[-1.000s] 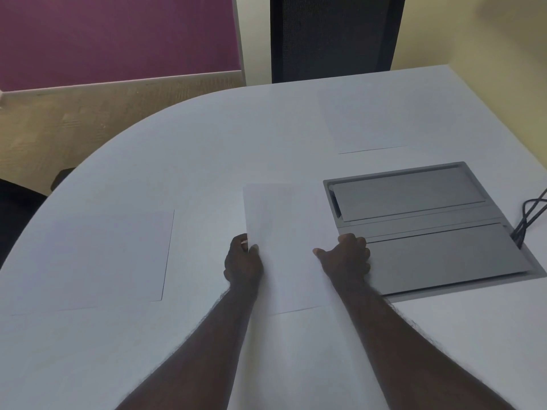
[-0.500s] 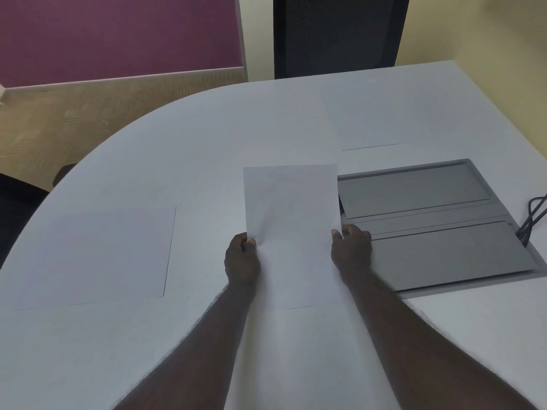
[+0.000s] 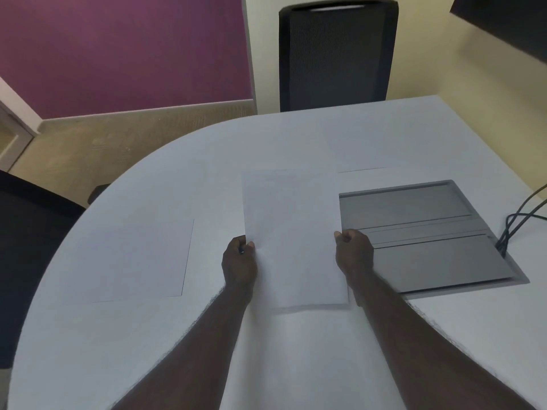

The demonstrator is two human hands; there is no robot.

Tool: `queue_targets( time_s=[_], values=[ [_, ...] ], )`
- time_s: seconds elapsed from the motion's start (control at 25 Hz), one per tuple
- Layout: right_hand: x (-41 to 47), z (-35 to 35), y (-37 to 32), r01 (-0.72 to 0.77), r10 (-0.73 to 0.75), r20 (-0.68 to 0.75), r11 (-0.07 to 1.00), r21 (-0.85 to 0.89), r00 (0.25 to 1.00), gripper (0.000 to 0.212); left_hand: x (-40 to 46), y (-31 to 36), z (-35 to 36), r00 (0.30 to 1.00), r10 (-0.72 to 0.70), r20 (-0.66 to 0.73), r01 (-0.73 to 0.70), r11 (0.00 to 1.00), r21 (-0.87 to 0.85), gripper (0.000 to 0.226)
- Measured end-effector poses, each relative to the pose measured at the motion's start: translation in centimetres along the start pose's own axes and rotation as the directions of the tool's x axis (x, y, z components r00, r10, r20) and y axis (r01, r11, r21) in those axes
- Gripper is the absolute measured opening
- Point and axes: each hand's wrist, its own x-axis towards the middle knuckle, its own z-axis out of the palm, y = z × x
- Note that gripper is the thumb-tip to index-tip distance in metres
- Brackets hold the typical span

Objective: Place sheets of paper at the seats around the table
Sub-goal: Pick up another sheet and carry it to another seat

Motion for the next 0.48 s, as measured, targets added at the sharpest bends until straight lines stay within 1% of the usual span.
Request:
queue_targets(
  time_s=[0.08, 0.24, 0.48],
  values=[
    [-1.0, -1.4, -1.0, 0.034, -0.034, 0.008, 0.999, 0.012, 0.999, 0.021, -1.2, 1.6, -1.0, 1.0, 0.026, -0.006, -0.026, 1.0, -0.018, 0.014],
    [-3.5, -4.2, -3.2, 0.1, -0.1, -0.008, 0.994, 0.041, 0.995, 0.024, -4.0, 4.6, -3.3, 0.998, 0.061, -0.013, -0.061, 0.997, -0.044, 0.014],
    [-9.4, -7.9, -5.0, 0.166, -0.16, -0.068, 0.983, 0.083, 0.985, 0.043, -9.5, 7.5, -7.7, 0.992, 0.123, -0.032, -0.123, 0.992, -0.021, 0.013]
  ],
)
